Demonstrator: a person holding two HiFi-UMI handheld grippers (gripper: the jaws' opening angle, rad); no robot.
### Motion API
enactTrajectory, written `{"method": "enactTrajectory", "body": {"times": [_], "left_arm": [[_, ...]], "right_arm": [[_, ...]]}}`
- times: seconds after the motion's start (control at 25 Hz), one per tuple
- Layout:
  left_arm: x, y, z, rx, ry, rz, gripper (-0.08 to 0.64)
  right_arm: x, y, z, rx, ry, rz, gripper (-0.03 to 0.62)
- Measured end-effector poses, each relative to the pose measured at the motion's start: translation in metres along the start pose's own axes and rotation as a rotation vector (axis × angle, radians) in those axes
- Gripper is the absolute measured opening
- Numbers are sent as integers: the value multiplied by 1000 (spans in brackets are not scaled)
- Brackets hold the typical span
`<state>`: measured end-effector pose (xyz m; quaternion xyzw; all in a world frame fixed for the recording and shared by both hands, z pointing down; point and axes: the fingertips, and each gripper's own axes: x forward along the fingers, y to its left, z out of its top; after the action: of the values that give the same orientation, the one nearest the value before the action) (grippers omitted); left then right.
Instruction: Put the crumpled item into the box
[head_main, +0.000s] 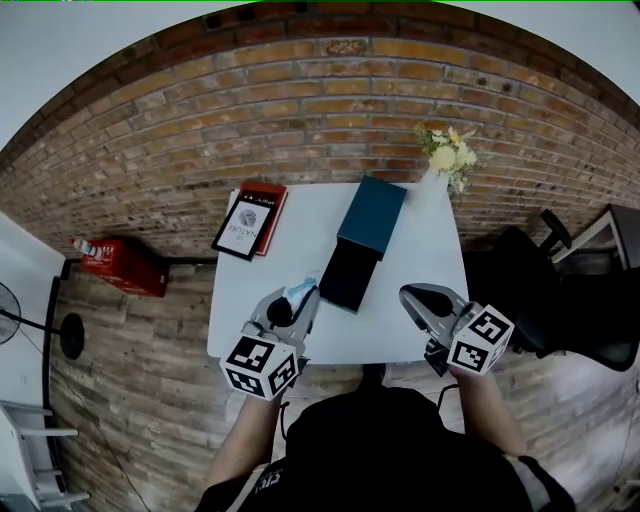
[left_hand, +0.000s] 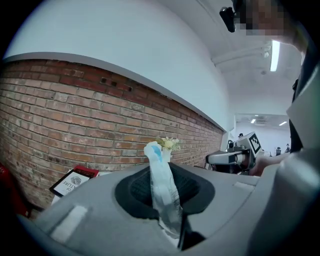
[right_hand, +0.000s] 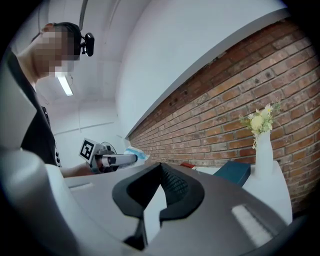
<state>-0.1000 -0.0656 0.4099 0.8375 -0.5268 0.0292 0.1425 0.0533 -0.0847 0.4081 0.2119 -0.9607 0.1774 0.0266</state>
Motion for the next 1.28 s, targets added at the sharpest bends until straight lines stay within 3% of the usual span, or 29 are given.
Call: {"method": "enactTrajectory", "body": {"times": [0.2,0.44,0.8,1.28], "left_arm": [[54,1,14,-8,3,20,58],[80,1,8,-18,39,56,58],[91,36,-11,-30,102,54,58],[125,79,-79,-108,211,19,58]], "right_arm": [[1,-56,13,25,7,13,2],[2,-93,4,83,25,36,2],[27,-99,-14,147,55,5,2],[62,-102,-51,198,142,-23,2]]}}
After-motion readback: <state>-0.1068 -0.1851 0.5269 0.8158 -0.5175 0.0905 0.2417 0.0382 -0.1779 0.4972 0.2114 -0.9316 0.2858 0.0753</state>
